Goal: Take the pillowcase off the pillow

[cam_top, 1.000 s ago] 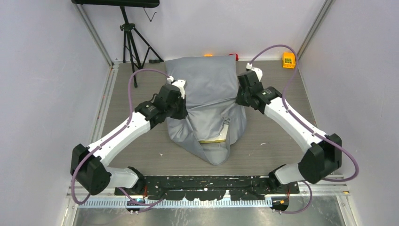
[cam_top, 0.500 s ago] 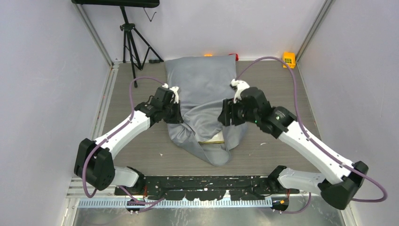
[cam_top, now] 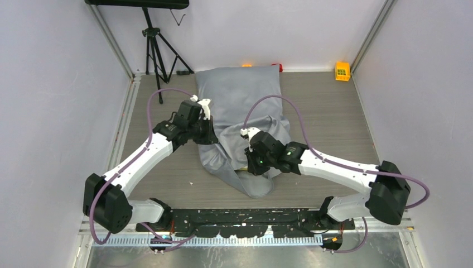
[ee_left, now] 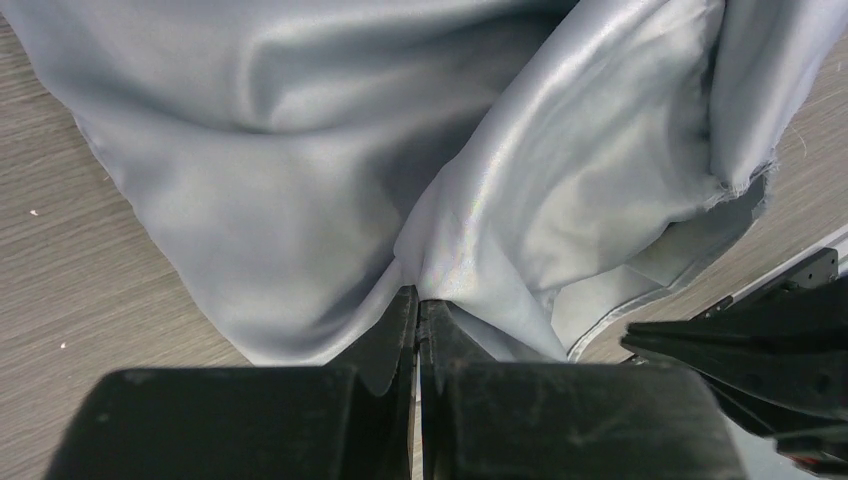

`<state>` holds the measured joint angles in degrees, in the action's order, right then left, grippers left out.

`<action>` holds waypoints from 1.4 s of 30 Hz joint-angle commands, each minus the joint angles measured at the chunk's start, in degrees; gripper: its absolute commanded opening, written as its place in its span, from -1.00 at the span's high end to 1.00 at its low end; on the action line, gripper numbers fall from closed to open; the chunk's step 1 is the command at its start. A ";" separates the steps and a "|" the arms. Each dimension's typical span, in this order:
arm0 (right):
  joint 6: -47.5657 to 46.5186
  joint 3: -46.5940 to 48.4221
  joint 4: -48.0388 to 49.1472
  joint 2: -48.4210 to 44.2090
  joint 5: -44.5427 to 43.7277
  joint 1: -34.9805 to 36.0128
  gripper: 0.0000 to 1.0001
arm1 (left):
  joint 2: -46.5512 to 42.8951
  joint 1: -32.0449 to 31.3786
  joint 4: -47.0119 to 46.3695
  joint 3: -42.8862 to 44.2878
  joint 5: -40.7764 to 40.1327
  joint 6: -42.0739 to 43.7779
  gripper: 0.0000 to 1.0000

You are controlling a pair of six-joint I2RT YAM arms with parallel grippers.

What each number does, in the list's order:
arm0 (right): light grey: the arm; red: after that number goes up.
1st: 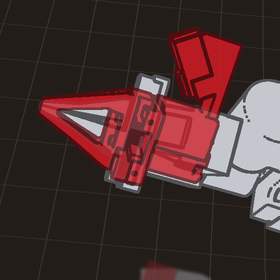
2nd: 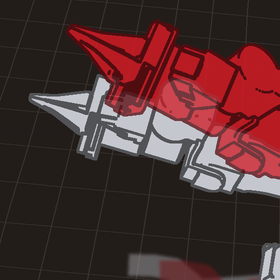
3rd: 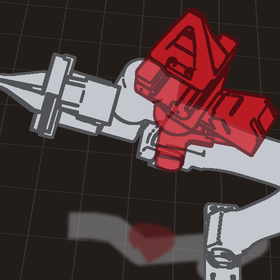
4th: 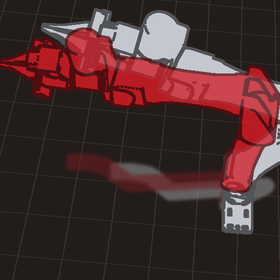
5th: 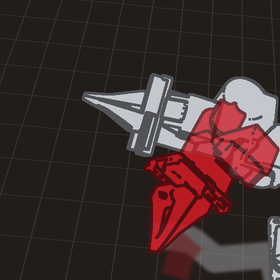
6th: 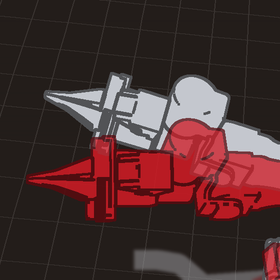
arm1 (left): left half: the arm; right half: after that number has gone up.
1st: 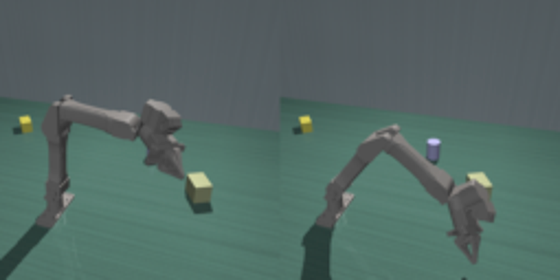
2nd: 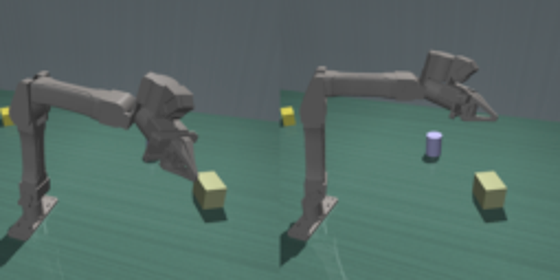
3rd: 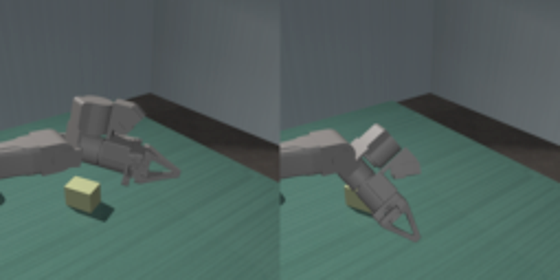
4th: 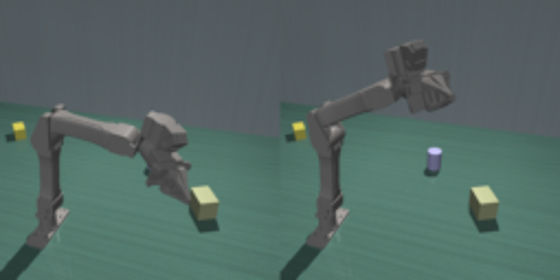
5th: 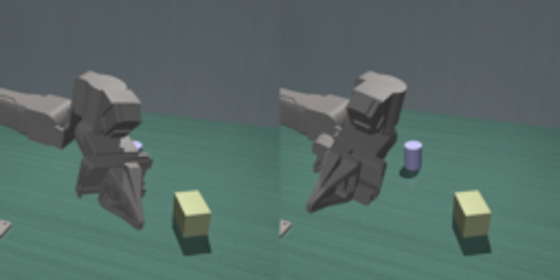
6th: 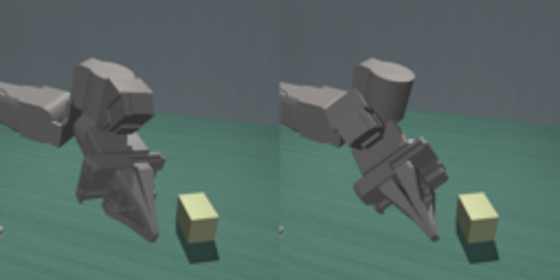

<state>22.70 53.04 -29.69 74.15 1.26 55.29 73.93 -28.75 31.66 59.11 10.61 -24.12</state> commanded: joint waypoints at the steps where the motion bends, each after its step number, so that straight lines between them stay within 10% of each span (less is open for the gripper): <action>1: 1.02 -0.74 12.90 3.08 -6.45 2.43 0.77 | -2.60 0.28 1.22 2.21 1.33 0.66 1.00; 10: 3.48 -1.27 36.98 15.44 -12.23 4.54 0.67 | -4.22 0.28 2.59 4.23 3.22 -0.09 1.00; 18: 3.76 12.08 27.84 22.86 -35.00 1.53 0.34 | -5.56 0.37 6.03 5.17 1.55 0.87 1.00; 29: 7.76 12.10 23.42 22.08 -23.53 -12.59 0.06 | -6.86 0.51 11.01 6.79 -6.04 5.19 1.00; 33: 8.29 12.34 17.60 21.95 -23.18 -14.24 -0.56 | -5.99 0.54 11.27 7.17 -7.86 5.82 1.00; 42: 6.63 10.36 9.44 13.33 -20.16 -15.30 -0.64 | -3.53 0.09 11.02 6.89 -0.03 7.71 -0.49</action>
<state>30.35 65.36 -16.62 95.81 -20.88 40.34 70.59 -28.49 43.57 64.66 4.86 -18.20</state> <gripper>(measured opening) 0.811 0.663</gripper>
